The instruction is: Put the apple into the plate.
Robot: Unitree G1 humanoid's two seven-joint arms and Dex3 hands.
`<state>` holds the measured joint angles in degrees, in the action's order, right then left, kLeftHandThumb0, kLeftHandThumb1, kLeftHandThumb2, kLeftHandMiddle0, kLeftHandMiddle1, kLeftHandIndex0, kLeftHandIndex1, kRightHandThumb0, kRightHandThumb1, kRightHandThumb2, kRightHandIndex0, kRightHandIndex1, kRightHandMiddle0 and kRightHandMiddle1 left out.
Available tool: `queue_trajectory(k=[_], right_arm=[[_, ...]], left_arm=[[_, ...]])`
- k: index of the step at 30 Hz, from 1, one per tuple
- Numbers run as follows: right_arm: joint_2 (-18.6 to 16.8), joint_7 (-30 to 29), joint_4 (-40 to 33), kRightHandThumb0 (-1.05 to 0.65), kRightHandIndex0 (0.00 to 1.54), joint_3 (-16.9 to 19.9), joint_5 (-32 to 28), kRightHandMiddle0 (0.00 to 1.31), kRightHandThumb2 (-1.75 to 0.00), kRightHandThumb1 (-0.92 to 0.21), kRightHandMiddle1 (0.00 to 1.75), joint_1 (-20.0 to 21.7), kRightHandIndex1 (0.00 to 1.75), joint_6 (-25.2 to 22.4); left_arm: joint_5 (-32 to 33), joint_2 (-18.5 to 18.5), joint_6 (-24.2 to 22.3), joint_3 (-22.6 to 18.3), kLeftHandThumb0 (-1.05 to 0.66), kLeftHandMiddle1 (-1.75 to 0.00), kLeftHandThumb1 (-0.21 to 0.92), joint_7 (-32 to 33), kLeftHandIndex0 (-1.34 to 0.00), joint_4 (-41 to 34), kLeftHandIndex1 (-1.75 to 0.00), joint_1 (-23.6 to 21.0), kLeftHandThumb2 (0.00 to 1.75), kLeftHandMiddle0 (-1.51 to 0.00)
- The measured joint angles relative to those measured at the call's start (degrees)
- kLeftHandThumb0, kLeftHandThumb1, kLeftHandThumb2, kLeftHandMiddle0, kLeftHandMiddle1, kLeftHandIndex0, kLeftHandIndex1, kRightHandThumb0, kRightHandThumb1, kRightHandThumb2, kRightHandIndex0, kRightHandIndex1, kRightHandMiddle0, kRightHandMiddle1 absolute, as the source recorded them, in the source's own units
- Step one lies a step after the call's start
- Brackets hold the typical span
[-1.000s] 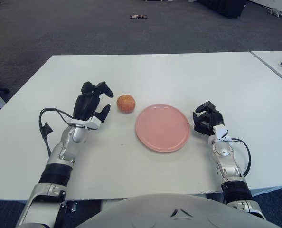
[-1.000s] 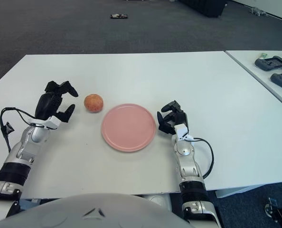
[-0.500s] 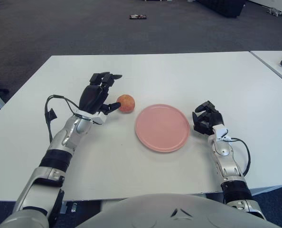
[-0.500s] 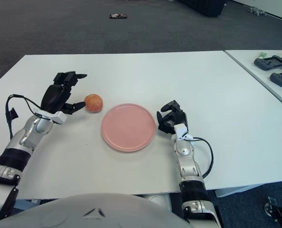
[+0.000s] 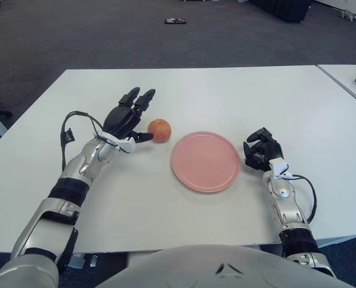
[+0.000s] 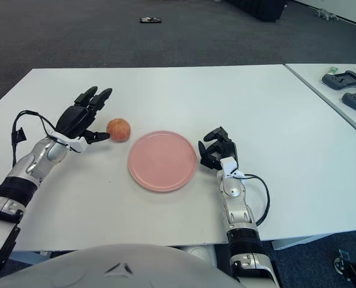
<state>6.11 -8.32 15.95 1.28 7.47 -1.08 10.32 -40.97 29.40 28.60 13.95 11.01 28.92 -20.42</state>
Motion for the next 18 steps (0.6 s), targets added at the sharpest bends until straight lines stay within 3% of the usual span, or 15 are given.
queue_trajectory(k=[18], right_arm=[[0.1, 0.0, -1.0, -0.4, 0.65, -0.2, 0.0, 0.41, -1.0, -0.57, 1.75, -0.5, 1.69, 0.2]], left_arm=[[1.8, -1.0, -0.8, 4.7, -1.05, 0.0, 0.58, -9.1, 0.0, 6.1, 0.0, -6.6, 0.66, 0.0]])
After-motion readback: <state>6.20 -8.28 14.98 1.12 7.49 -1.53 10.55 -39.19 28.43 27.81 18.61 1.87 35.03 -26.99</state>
